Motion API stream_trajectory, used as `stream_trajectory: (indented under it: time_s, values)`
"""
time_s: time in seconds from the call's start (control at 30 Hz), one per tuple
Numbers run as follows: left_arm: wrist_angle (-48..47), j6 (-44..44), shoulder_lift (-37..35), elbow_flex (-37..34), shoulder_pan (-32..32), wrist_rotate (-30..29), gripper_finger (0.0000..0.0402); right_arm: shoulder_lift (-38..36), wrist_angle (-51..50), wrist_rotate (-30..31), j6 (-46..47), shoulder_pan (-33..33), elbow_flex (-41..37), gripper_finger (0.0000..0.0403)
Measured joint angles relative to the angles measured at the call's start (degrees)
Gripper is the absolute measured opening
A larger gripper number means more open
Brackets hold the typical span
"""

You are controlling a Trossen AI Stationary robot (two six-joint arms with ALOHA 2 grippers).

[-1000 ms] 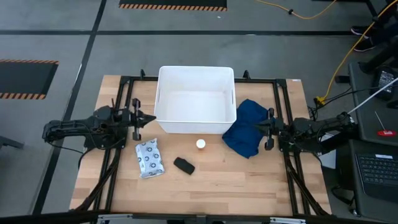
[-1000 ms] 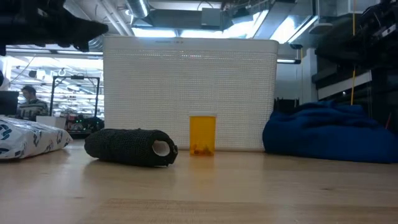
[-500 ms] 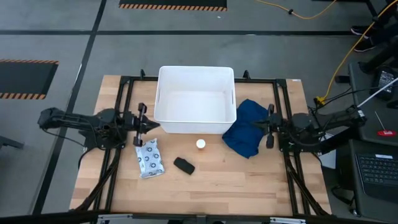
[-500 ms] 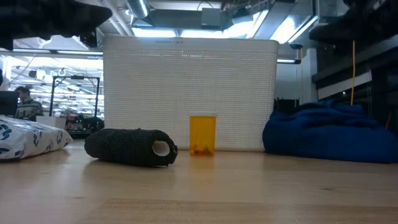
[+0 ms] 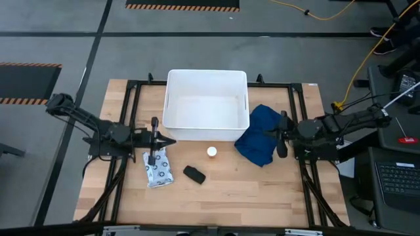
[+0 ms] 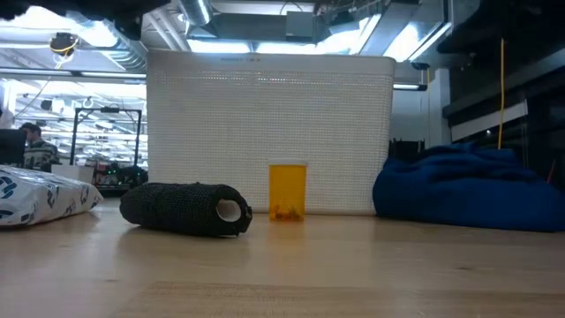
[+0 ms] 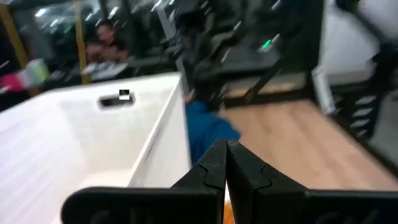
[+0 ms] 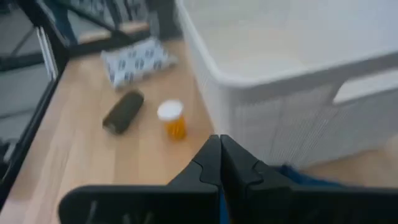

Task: Pick & place medical supplies in basket/bin
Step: Put the blue gown into the white bin

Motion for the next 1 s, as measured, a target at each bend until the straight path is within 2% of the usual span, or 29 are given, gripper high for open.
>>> stream_trajectory:
  time_s: [0.1,0.2,0.5,0.83,1.0]
  values:
    - [-4.79,-2.6,3.38,2.97,-4.13,-6.94,0.0002,1.65,-1.41,0.13,2.01,2.22,0.04,0.0002]
    - [-5.82,-4.43,6.41,4.61,-7.18,-9.65,0.0002,2.72,-1.41,1.85,3.45,4.1,0.08,0.0002]
    - [-5.82,-9.13,12.53,6.51,-11.42,-10.25,0.0002,3.48,-1.72,3.75,6.34,7.06,0.08,0.0002]
    - [-5.82,-7.08,14.78,6.5,-11.95,-10.24,0.0003,4.15,-3.34,2.46,15.27,7.7,0.19,0.0002]
    - [-5.77,-6.51,14.76,6.5,-11.95,-10.25,0.0003,8.25,-6.59,2.46,16.9,7.7,4.68,0.0001]
